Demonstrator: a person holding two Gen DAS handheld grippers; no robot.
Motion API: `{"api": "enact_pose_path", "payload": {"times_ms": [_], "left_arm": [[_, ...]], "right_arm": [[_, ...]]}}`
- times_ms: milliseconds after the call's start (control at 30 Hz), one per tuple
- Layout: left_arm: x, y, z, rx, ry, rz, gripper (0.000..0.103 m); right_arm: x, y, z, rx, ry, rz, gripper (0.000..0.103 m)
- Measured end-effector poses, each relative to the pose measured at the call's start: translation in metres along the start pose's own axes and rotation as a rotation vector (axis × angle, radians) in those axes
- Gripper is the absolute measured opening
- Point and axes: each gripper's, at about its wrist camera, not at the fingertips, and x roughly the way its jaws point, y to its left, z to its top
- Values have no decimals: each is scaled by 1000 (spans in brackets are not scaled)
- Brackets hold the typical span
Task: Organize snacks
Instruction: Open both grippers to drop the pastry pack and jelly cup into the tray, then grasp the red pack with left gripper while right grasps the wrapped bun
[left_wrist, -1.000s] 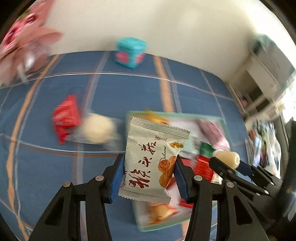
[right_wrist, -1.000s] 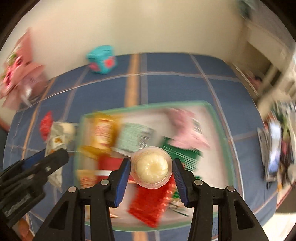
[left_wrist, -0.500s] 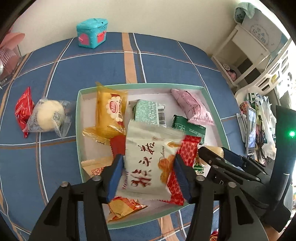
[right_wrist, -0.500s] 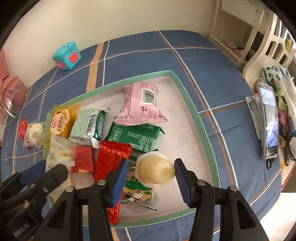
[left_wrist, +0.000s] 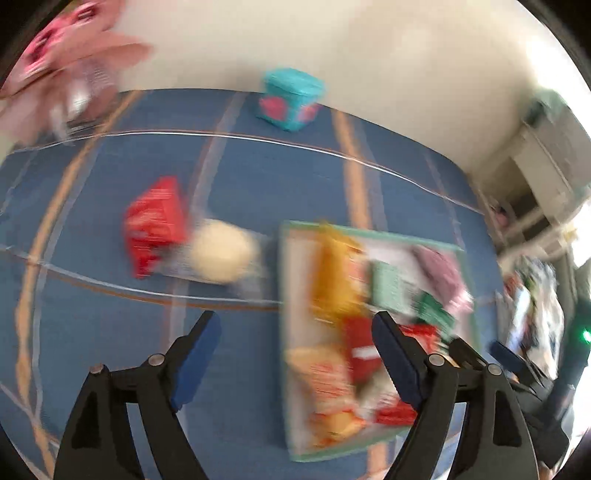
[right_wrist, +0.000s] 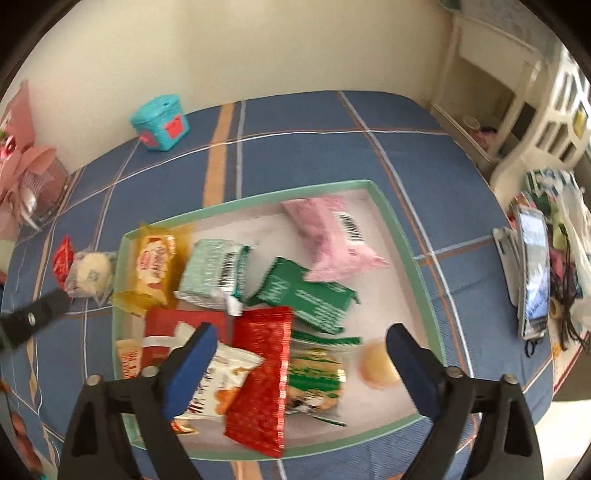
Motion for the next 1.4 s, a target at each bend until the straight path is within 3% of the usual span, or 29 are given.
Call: {"api": "enact_pose_path", "payload": {"times_ms": [167, 400, 600, 800, 1000, 1233, 1400], "left_arm": [[-5, 64, 7, -103, -37, 144, 93], [-7, 122, 12, -192, -72, 232, 102], [1, 144, 18, -245, -36, 189, 102], [16, 151, 28, -301, -5, 104, 102], [33, 146, 42, -313, 11, 29, 102], [65, 150, 51, -318, 48, 9, 102], [77, 156, 57, -344, 38, -14, 99]], "right_arm": [[0, 35, 7, -60, -12, 37, 103], [1, 108, 18, -177, -23, 141, 103], [13, 180, 24, -359, -23, 186, 103], [30, 226, 25, -516, -1, 169, 103], [52, 250, 26, -622, 10, 155, 102], [72, 267, 31, -681, 9, 170, 101], [84, 270, 35, -679, 22, 196, 92]]}}
